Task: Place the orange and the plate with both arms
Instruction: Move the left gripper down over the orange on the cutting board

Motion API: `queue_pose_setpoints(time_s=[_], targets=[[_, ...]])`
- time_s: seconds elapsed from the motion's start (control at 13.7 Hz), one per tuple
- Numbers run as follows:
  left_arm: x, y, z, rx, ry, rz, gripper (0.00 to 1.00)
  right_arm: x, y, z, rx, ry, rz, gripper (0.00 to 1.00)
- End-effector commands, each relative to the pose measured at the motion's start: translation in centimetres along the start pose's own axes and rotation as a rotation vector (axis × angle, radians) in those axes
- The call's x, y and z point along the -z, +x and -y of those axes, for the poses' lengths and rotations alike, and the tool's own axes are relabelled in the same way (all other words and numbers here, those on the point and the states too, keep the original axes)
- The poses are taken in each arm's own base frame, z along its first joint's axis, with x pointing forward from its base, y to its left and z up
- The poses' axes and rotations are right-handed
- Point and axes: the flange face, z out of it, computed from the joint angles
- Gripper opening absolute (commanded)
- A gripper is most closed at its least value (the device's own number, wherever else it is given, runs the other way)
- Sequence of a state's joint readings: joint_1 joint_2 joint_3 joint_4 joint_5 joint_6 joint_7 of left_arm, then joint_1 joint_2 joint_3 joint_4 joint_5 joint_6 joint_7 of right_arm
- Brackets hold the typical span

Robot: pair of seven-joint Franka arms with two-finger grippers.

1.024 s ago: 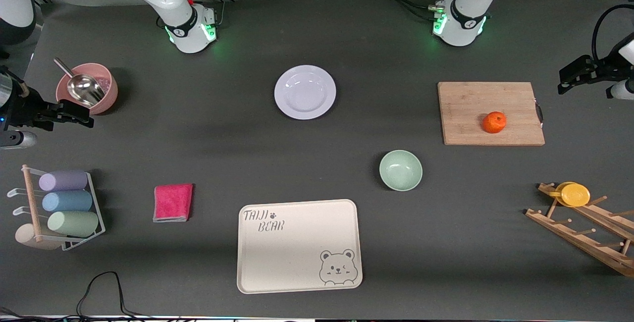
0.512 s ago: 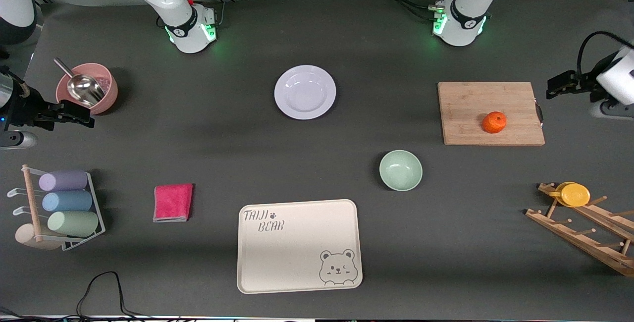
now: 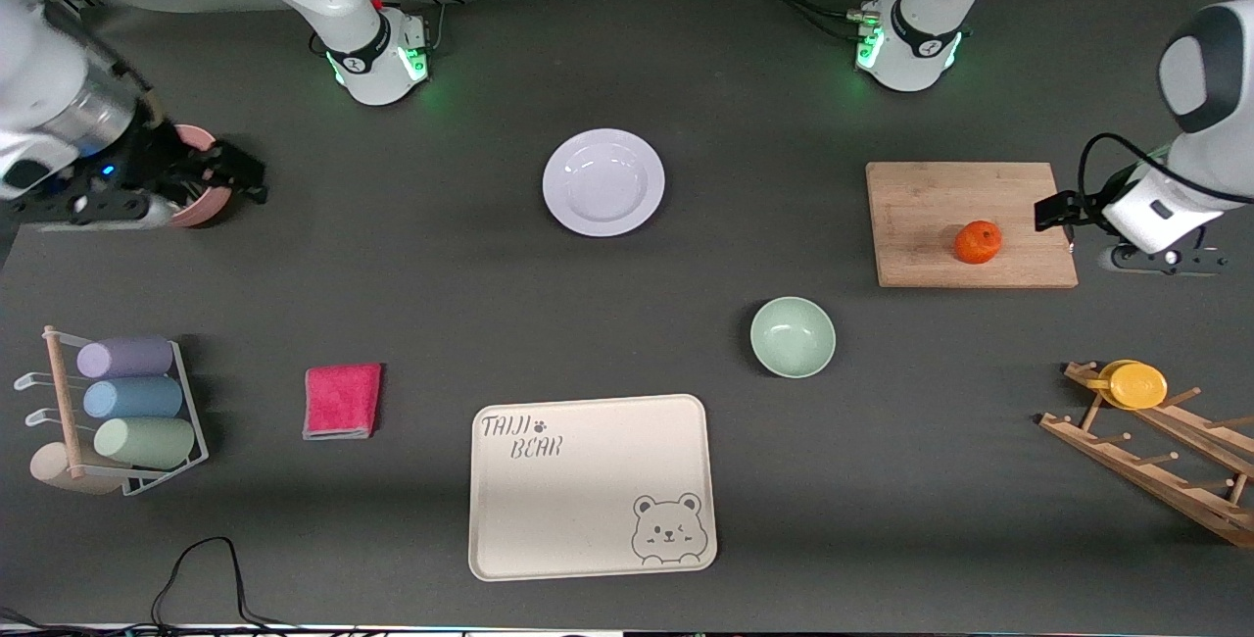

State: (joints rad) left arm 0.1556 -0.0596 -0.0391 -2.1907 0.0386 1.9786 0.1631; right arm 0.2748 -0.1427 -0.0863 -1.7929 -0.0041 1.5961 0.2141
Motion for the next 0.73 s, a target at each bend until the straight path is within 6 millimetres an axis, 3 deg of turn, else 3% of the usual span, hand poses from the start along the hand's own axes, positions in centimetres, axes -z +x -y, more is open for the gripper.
queue_pose_setpoints(time_s=[0.0, 0.07, 0.29, 0.44, 0.66], targets=[[-4.6, -3.1, 0.3, 0.022, 0.014, -0.041, 0.99, -0.7, -5.8, 4.4, -0.053, 0.015, -0.038, 1.00], [-6.6, -3.7, 0.2, 0.022, 0.013, -0.049, 1.00, -1.0, -7.1, 6.6, -0.042, 0.015, -0.037, 1.00], [-12.1, -5.8, -0.3, 0.023, 0.014, -0.100, 1.00, -2.2, -9.9, 10.1, 0.008, 0.004, -0.017, 1.00], [-14.9, -6.4, -0.5, 0.032, 0.007, -0.103, 1.00, -2.8, -11.2, 9.6, 0.015, 0.011, -0.014, 1.00], [-17.4, -6.2, -0.6, 0.035, 0.001, -0.119, 1.00, -4.5, -13.1, 8.1, 0.023, 0.053, -0.011, 1.00]])
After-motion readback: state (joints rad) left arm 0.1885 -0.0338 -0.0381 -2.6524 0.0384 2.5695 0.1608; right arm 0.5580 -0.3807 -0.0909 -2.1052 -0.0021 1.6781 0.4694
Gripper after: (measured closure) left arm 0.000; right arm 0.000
